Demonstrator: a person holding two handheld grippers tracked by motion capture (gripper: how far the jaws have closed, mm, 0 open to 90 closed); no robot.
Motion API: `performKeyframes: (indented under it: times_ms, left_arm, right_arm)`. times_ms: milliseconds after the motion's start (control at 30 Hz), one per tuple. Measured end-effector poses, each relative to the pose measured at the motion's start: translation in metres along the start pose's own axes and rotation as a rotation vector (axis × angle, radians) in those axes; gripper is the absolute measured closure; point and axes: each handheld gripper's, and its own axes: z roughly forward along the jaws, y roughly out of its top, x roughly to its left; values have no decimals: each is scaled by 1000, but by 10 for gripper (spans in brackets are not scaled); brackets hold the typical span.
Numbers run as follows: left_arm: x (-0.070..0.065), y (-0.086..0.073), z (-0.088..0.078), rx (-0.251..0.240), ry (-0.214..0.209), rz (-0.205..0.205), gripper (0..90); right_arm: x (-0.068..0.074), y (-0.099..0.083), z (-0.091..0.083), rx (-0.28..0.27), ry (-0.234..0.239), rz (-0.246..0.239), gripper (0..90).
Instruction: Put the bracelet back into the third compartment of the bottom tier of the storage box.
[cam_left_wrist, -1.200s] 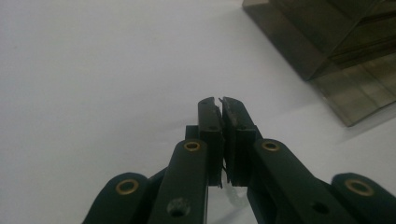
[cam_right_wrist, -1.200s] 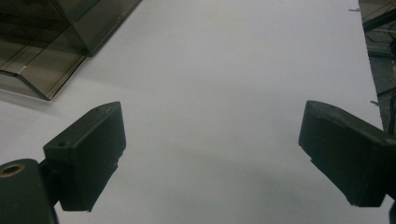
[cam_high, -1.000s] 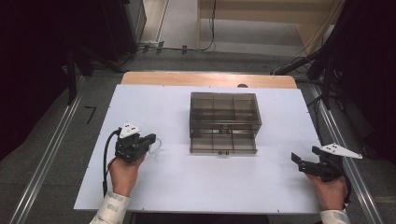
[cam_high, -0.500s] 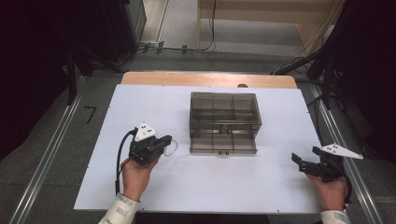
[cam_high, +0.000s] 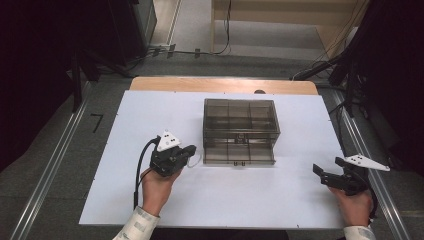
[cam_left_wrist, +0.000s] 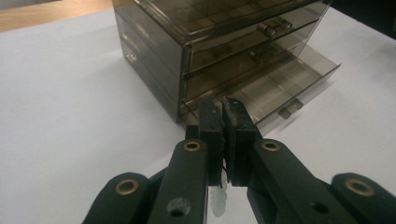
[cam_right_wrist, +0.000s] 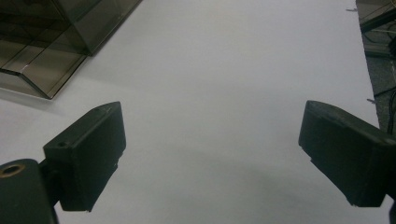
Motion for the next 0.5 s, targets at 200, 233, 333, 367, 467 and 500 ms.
performKeyframes:
  times_ms: [200,233,333,367,467,500]
  left_arm:
    - [-6,5,5,-3,-13,9,883]
    - [-8,6,6,-5,-14,7,883]
    - [-11,8,10,-3,-21,13,882]
    - [-12,9,11,-3,-25,14,883]
    - [-16,10,14,-3,-29,18,883]
    - [-16,10,16,0,-33,22,883]
  right_arm:
    - [-1,0,-1,-2,-2,3,60]
    - [-1,0,-1,-3,-2,4,60]
    - [-2,-1,-2,-5,-2,7,60]
    - [-2,-1,-2,-5,-2,6,60]
    - [-2,-1,-2,-7,0,3,60]
    - [-2,-1,-2,-7,0,6,60]
